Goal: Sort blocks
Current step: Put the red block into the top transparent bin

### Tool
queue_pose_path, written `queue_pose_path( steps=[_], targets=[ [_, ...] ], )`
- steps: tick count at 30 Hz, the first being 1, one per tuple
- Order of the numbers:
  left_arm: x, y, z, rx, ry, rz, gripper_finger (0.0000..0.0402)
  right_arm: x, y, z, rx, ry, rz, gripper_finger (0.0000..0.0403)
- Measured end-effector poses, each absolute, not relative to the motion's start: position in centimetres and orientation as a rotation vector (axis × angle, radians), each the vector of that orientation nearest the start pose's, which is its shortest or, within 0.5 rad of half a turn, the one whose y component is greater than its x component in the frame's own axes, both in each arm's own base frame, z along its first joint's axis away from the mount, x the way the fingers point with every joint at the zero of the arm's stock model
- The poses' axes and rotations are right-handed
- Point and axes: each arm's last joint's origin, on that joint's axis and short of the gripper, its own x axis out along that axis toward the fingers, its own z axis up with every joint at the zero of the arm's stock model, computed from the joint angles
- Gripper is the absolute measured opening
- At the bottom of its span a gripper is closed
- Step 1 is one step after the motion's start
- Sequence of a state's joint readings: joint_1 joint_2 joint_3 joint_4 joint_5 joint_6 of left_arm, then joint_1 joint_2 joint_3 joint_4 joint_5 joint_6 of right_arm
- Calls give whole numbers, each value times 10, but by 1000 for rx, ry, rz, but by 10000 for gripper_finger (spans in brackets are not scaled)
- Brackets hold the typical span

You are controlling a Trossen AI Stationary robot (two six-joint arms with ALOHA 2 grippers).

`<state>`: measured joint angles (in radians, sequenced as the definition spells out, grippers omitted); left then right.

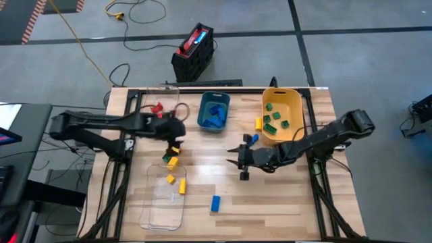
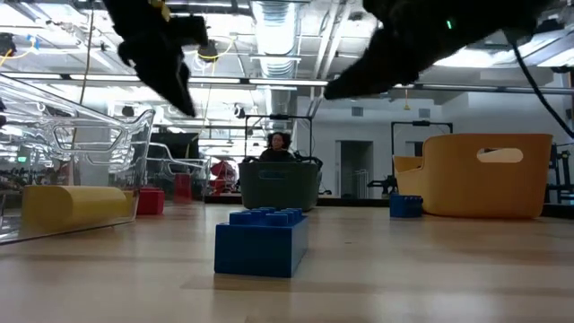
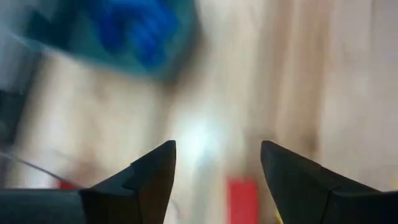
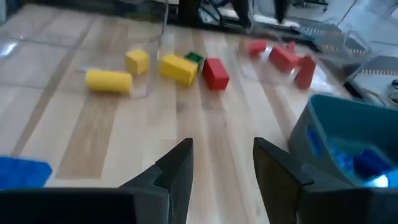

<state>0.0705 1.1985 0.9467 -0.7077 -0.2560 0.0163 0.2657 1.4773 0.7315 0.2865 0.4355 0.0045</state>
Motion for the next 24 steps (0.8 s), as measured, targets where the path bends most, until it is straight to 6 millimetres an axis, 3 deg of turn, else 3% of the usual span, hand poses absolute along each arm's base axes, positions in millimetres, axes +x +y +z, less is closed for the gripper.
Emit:
queue_pose_path(
  steps=[4,13,24],
  targets=[
    [247,31,261,28,1211,237,228,292,68,182,-163,459,-179,173],
    [280,33,212,-10,1509,184,228,296,67,175,-149,467,-192,173],
    [279,30,190,-63,1572,239,228,295,67,174,-160,475,-189,173]
  ],
)
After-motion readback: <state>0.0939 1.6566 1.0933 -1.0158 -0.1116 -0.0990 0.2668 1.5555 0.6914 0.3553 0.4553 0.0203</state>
